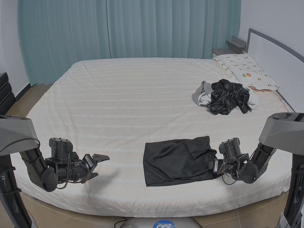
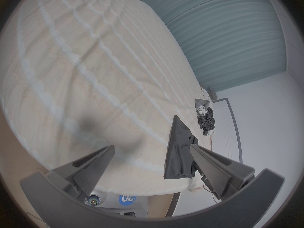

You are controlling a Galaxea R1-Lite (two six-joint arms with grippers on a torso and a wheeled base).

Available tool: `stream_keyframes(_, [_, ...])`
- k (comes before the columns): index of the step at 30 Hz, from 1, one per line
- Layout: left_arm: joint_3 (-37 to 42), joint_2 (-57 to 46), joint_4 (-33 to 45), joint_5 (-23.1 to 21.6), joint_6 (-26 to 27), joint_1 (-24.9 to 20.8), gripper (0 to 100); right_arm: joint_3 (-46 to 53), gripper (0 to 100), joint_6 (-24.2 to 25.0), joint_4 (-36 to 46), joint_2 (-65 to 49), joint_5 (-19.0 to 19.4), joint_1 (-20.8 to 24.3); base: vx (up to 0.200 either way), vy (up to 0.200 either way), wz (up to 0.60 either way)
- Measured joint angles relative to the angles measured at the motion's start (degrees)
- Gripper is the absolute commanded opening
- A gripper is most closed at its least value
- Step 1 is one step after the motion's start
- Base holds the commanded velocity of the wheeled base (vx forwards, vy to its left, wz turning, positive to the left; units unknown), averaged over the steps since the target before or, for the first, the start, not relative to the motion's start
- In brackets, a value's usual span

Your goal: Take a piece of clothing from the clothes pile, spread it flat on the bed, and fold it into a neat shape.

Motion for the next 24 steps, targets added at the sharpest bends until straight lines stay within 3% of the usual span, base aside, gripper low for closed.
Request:
stream_keyframes(17, [0.0,0.4,-0.1,0.2,0.0,-0.4,100,9.4,100,0.2,-8.0,-3.7,5.2,-4.6,0.0,0.0,0.0])
stream_keyframes(24, [-0.3,0.4,-0.6,0.2,-0.3,-0.4,100,9.1,100,5.0,-9.3,-7.9,12.4,-5.0,0.2,0.0,0.0])
